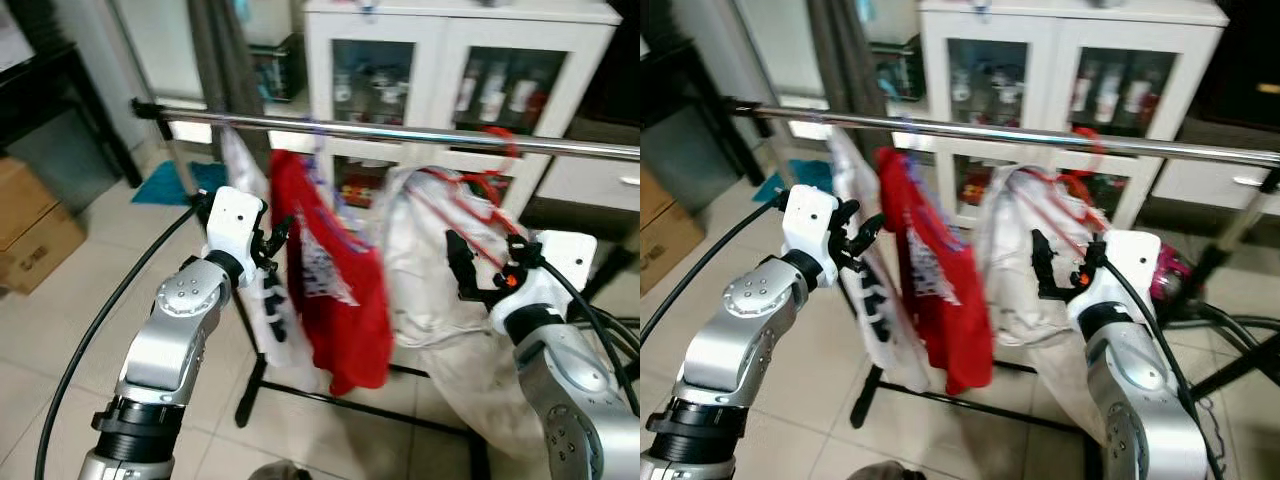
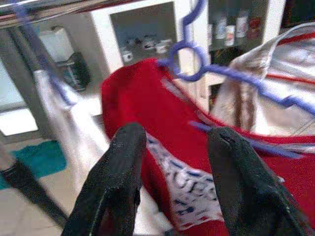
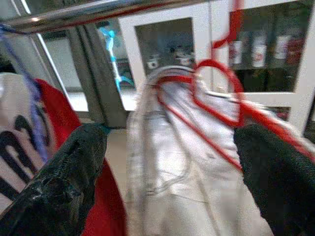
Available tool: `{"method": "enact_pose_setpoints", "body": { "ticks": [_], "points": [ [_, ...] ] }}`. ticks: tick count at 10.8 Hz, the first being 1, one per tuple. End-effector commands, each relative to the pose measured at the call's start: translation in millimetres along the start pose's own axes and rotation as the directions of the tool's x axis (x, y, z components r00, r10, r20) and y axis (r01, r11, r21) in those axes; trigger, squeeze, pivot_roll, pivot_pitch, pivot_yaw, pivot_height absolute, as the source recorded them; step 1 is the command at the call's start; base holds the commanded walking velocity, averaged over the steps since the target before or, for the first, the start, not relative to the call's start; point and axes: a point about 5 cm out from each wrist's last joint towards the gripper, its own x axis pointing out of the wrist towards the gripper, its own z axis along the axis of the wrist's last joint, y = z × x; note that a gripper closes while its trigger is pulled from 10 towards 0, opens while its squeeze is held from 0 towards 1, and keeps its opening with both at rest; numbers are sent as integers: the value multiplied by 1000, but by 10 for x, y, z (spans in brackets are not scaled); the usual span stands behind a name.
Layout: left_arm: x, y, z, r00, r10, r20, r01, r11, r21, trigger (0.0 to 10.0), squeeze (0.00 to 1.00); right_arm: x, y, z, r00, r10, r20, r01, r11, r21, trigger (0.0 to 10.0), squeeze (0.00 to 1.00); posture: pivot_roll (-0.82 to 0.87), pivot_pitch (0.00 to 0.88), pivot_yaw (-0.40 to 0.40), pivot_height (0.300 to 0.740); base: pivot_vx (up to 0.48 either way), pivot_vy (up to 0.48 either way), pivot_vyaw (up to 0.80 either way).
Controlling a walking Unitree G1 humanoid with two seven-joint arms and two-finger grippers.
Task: Hang hanger
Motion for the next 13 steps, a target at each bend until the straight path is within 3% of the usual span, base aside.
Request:
{"method": "enact_pose_setpoints", "body": {
  "ticks": [1, 5, 9, 11, 13],
  "points": [
    [1, 8, -6, 1000, 9, -4, -9, 1000, 2, 10000, 0, 6, -36, -18, 1000, -19, 1, 19, 1000, 10, 10000, 1000, 3, 0, 79, 740, 0, 334, 0],
    [48, -53, 18, 1000, -4, 4, 4, 1000, -2, 10000, 0, 36, -5, -16, 1000, -1, 11, 0, 999, 41, 10000, 1000, -11, 0, 83, 740, 0, 331, 0],
    [58, -101, 56, 1000, -11, 29, 13, 999, -49, 10000, 0, 9, -7, -33, 1000, -21, -15, 22, 998, 59, 10000, 1000, -23, 0, 89, 740, 0, 0, 0],
    [54, -98, 81, 998, -2, 59, 5, 999, -51, 10000, 0, 3, 35, -76, 1000, 8, -25, -8, 1000, 16, 10000, 1000, -17, 0, 78, 740, 0, 0, 0],
    [23, -62, 44, 999, 3, 50, -2, 1000, -12, 10000, 0, 78, 10, -90, 1000, -20, 1, 20, 1000, -24, 10000, 1000, 16, 0, 53, 740, 0, 0, 800]
  ]
}}
